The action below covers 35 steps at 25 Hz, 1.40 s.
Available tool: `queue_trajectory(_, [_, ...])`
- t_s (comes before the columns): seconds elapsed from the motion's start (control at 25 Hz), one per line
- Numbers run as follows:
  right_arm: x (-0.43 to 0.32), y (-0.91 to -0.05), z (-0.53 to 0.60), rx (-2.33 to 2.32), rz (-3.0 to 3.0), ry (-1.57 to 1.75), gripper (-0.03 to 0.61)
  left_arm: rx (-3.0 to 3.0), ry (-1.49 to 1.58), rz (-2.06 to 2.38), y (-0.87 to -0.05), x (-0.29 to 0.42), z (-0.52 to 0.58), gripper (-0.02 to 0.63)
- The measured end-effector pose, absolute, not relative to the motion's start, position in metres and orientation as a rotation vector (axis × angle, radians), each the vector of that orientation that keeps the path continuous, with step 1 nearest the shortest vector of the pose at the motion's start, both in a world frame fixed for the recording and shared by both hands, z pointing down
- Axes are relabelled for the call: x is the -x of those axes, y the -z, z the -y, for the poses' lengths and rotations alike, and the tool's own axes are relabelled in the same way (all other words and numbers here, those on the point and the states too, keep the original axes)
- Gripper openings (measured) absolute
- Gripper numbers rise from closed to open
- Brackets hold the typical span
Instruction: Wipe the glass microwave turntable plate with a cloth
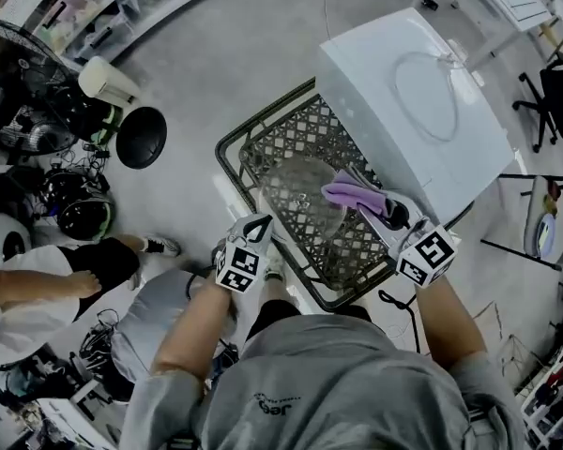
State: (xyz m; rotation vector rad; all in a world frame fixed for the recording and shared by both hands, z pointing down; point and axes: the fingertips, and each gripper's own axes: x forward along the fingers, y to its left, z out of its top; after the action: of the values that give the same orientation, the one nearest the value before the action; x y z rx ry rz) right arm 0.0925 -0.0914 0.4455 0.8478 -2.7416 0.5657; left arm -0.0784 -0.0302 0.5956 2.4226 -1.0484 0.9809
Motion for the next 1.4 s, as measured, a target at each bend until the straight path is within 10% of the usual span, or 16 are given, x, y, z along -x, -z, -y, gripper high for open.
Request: queue_trajectory(1.4, [0.107, -0.605, 0.129, -0.449, 2.644, -0.18, 0.113, -2.469, -1.209, 0.995, -0.688, 0.094, 0.015, -0.002])
